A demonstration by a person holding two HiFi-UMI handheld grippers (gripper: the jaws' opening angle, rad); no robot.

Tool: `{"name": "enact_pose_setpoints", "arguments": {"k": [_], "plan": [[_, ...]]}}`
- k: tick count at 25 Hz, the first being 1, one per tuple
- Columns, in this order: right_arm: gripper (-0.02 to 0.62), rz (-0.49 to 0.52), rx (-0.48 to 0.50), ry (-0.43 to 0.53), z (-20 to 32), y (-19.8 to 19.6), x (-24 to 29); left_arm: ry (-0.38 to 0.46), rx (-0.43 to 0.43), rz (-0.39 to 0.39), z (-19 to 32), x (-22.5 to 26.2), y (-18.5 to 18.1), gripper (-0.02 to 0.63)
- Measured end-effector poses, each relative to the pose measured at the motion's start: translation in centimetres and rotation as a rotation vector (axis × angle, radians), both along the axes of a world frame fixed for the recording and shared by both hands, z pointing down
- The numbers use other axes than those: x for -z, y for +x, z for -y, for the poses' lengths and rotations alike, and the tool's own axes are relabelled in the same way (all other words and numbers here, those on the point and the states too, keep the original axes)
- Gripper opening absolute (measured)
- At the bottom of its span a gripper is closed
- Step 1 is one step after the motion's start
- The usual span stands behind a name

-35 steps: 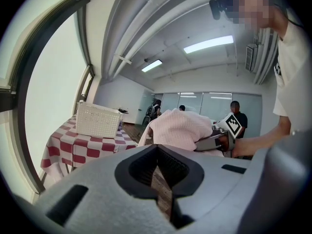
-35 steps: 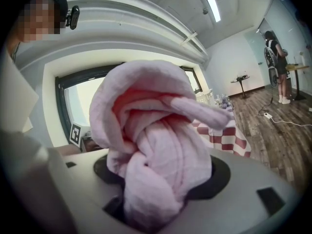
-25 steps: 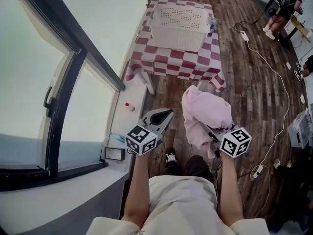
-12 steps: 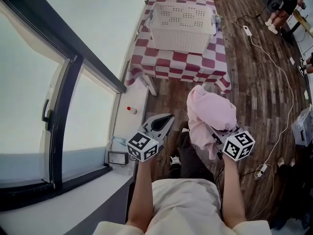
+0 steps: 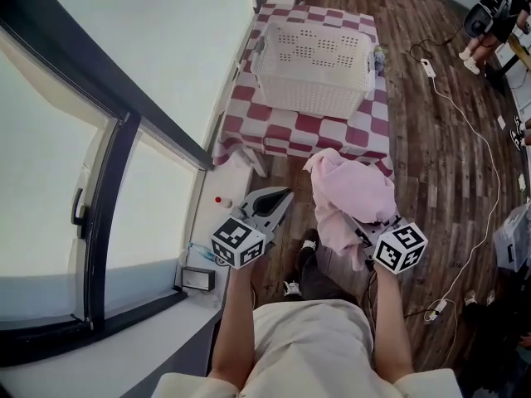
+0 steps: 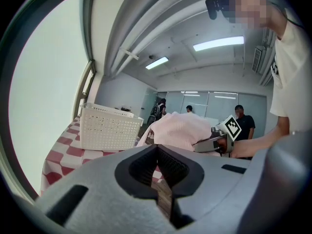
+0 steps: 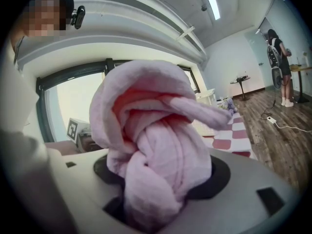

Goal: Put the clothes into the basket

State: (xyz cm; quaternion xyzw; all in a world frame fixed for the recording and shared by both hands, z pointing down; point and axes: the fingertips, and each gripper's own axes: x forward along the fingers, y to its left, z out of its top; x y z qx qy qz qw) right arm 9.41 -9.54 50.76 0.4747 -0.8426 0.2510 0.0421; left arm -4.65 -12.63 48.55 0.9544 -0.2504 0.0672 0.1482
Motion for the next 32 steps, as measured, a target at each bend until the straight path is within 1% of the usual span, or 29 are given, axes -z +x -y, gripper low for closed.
{"name": "enact_pose_setpoints", "arguments": {"k": [3, 8, 13, 16, 21, 25, 27, 29, 32], "plan": [[0.328, 0.024, 0.017, -0.002, 2.2, 0.5, -0.2, 0.014, -0.012, 0.025, 2.7, 0.5, 1.2, 0.014], [0.328, 0.046, 0.056, 0.0, 5.3, 1.0, -0.3, 0.031, 0.007, 0.073, 6.4, 0.9, 1.6, 0.014], [0.328, 0.028, 0.084, 0.008, 7.7, 2.2, -0.2, 0.02, 0.049, 0.107, 8.7, 0.4, 1.4, 0.014], [0.328, 0.018, 0.088, 0.007, 8.4, 2.9, -0.1, 0.01, 0.057, 0.128, 9.8, 0.4, 1.7, 0.014], [0.328, 0.021, 0.076, 0.014, 9.8, 4.0, 0.0, 0.024, 0.021, 0.148, 11.6, 0.6, 3.2, 0.014], [0.328, 0.006, 0.079, 0.013, 11.2, 3.7, 0.0, 0.034, -0.001, 0.144, 13.6, 1.0, 3.9, 0.014], [0.328, 0.012, 0.098, 0.017, 11.7, 3.5, 0.7, 0.063, -0.02, 0.141, 14.8, 2.2, 4.6, 0.014], [0.328, 0.024, 0.122, 0.032, 12.4, 3.4, 2.1, 0.11, -0.034, 0.125, 16.4, 4.5, 5.4, 0.014], [0.328, 0.005, 0.159, 0.058, 13.6, 3.3, 4.8, 0.157, -0.052, 0.111, 18.9, 7.6, 6.2, 0.014]]}}
